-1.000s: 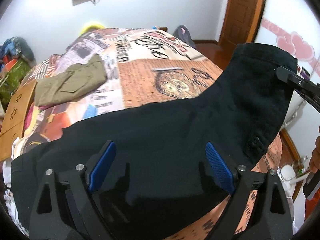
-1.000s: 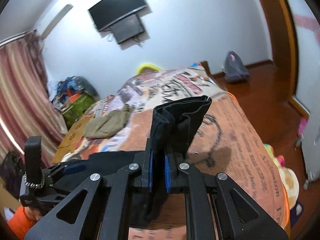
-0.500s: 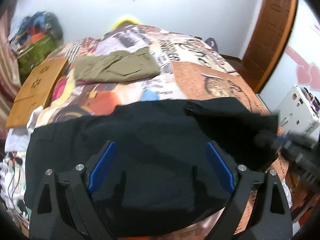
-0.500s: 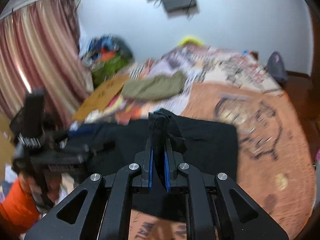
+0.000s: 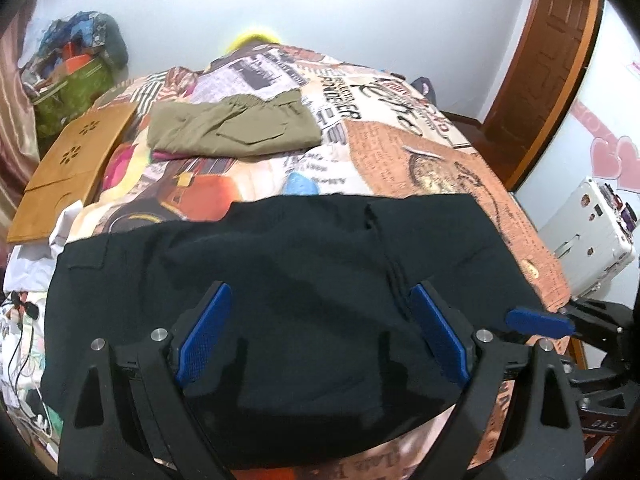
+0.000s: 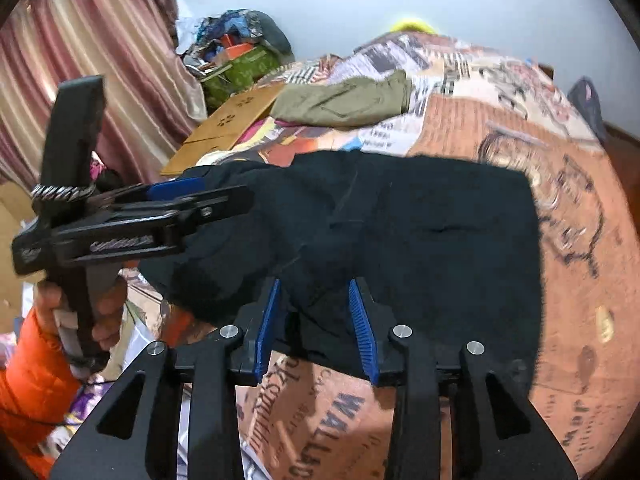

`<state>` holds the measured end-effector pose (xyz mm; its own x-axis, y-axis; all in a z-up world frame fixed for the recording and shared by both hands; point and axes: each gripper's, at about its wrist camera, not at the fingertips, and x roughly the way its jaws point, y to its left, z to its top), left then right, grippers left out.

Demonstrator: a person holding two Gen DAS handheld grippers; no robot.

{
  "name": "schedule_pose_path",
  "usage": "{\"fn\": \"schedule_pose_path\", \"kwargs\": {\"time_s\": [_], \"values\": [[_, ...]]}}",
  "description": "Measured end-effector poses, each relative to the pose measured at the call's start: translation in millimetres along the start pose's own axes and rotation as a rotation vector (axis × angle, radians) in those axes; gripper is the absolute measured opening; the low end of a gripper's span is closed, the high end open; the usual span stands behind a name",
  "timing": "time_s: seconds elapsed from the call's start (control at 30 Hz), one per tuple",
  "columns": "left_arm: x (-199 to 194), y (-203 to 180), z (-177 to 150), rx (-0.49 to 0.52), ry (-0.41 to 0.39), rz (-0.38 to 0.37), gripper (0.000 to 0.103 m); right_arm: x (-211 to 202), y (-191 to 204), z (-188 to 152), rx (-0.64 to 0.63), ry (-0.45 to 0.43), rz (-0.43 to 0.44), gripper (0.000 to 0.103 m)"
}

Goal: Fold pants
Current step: 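Lay the pants flap down and open the right gripper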

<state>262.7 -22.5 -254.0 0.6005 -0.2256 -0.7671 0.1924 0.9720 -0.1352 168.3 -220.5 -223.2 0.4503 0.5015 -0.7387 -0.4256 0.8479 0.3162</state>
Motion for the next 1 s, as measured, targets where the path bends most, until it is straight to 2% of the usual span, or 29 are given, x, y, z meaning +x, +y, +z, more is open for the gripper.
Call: {"fn": "schedule_pose_path", "kwargs": {"time_s": [0.17,0.23,0.33,0.47,0.57,0.67,0.8,1.0], "values": [[8.0,-19.7,9.6,0.028,0.006,-0.028,0.092,-18.3,-16.9,2.5,0.002,-0.065,-0.071,0.039],[13.7,-26.9,11.0,0.032,0.017,-0.049,0.092,-12.7,-24.5,4.9,0.011,-0.060,-0.138,0.039],[24.7,-39.7,9.2,0.060,0.039,-0.056,0.092,2.0,-36.1,3.0,0.025,-0.024,-0.175,0.039],[42.5,-45.8,-2.1,0.085,0.090,-0.025,0.092,27.9,-33.2,-10.3,0.001,0.054,-0.180,0.039],[52.5,-41.8,-14.1,0.094,0.119,0.005,0.092,26.5,-26.6,-15.5,-0.031,0.032,-0.193,0.044],[58.3,-30.9,-25.7,0.054,0.133,-0.028,0.093,24.9,-29.4,-17.3,-0.010,0.037,-0.167,0.045],[58.0,-26.2,-29.2,0.022,0.137,-0.046,0.093,22.7,-30.2,-20.5,-0.010,0.040,-0.165,0.046],[35.6,-16.3,-23.3,0.004,0.085,0.019,0.092,14.0,-34.2,-13.8,0.024,0.040,-0.142,0.046]]}}
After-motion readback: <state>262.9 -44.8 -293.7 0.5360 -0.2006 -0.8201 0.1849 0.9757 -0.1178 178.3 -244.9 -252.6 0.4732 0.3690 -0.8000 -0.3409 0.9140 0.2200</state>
